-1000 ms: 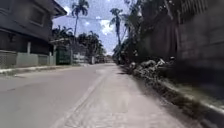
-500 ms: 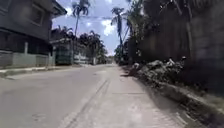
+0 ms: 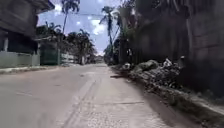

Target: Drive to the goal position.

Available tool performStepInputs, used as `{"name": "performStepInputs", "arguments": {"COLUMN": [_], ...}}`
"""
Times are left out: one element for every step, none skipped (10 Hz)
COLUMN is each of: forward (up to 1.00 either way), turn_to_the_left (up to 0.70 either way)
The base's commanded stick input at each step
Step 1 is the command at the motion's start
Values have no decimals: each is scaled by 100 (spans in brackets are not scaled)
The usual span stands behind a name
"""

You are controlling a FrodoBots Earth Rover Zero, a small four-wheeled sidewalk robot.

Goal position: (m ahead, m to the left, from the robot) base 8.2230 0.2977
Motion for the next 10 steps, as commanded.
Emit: {"name": "performStepInputs", "arguments": {"forward": [100,100,100,100,100,100,100,100,100,100], "turn_to_the_left": [0,0,0,0,0,0,0,10,26,14]}}
